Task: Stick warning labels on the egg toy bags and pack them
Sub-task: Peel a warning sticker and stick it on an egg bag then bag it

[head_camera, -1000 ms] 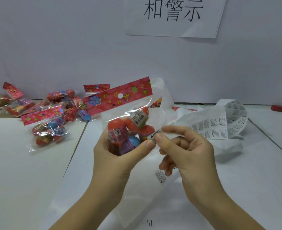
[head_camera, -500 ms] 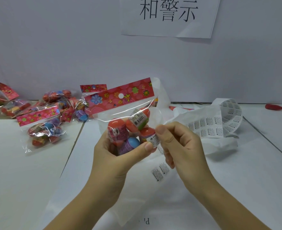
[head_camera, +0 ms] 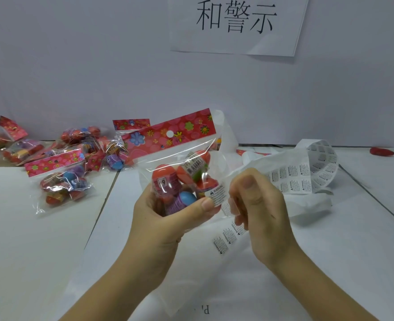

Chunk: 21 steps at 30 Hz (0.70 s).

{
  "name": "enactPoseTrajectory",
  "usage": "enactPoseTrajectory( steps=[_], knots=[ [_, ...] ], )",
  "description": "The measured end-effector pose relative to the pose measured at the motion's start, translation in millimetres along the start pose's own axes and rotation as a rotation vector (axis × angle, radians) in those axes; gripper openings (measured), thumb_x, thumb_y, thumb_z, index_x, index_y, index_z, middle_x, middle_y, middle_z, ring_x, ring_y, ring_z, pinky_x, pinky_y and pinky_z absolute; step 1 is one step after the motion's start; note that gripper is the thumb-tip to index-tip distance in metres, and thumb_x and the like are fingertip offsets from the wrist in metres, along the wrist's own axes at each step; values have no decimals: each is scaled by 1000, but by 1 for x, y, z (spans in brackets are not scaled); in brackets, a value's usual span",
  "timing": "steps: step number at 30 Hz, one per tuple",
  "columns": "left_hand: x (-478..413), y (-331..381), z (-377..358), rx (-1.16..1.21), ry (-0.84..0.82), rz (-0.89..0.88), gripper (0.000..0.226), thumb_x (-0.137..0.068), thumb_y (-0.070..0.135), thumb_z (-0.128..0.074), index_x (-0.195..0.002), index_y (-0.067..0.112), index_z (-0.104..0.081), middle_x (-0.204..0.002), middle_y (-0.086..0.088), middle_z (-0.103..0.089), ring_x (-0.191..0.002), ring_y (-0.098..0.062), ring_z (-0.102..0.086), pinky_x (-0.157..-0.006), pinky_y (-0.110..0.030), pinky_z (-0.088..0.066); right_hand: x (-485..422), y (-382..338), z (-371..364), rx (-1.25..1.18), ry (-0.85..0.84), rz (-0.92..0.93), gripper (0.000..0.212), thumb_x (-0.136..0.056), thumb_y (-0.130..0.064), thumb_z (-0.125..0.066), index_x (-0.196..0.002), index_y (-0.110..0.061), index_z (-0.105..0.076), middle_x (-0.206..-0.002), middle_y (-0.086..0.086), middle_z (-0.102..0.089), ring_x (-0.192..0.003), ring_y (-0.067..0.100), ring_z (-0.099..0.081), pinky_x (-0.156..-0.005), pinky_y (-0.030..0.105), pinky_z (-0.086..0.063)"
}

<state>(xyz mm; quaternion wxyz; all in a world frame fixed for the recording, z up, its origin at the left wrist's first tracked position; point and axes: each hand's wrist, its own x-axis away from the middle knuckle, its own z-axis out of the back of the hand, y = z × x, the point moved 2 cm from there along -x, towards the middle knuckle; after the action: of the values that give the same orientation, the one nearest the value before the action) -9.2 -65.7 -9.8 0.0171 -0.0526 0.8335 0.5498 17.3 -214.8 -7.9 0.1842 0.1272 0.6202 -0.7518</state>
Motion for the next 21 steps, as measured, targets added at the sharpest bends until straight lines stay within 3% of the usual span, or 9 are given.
enactPoseTrajectory(
  steps=[2, 5, 7, 9, 11, 16, 21],
  knots=[
    [1, 0, -1, -13, -32, 22, 51, -46, 14, -92, -93, 21, -75, -96, -13, -76, -86, -27, -74, -68, -28, -58, 0, 0, -2, 83, -89, 25, 61, -79, -80, -39, -71, -20, -47, -55, -7, -44, -53, 7, -40, -49, 35, -38],
    [2, 2, -4, 10, -63, 67, 43, -53, 15, -91, -94, 20, -77, -96, -13, -76, -84, -26, -75, -68, -28, -59, 1, 3, -4, 104, -150, 78, 41, -91, -57, -38, -70, -22, -43, -54, -13, -42, -50, 5, -38, -49, 21, -32],
    [2, 3, -4, 54, -35, 99, 36, -61, 32, -85, -94, 21, -78, -99, -11, -76, -85, -24, -74, -68, -28, -60, 0, 5, -4, 105, -167, 99, 36, -92, -51, -37, -70, -23, -42, -54, -14, -42, -49, 4, -36, -49, 18, -29],
    [1, 4, -2, 44, 13, 107, 50, -61, 46, -69, -102, 18, -75, -102, -10, -76, -88, -24, -74, -69, -29, -60, -2, 7, -3, 121, -173, 103, 35, -93, -51, -36, -69, -25, -41, -53, -14, -43, -49, 4, -37, -49, 18, -29],
    [1, 6, -3, 10, 34, 101, 59, -59, 47, -66, -109, 16, -69, -102, -8, -76, -88, -23, -74, -69, -28, -60, -3, 8, -2, 133, -173, 105, 35, -93, -51, -36, -70, -25, -42, -54, -14, -43, -49, 4, -37, -49, 19, -30],
    [2, 6, -2, -19, 0, 123, 60, -59, 47, -65, -111, 17, -68, -100, -8, -76, -85, -23, -75, -67, -29, -60, -6, 10, 2, 106, -150, 103, 25, -91, -52, -38, -79, -31, -46, -56, -11, -46, -49, 6, -38, -46, 27, -32],
    [1, 6, -1, -7, 0, 138, 55, -61, 52, -60, -102, 17, -73, -97, -8, -77, -83, -22, -75, -62, -25, -59, -5, 12, 1, 116, -129, 133, 23, -93, -47, -37, -79, -31, -45, -57, -12, -45, -50, 6, -38, -47, 22, -32]
  ],
)
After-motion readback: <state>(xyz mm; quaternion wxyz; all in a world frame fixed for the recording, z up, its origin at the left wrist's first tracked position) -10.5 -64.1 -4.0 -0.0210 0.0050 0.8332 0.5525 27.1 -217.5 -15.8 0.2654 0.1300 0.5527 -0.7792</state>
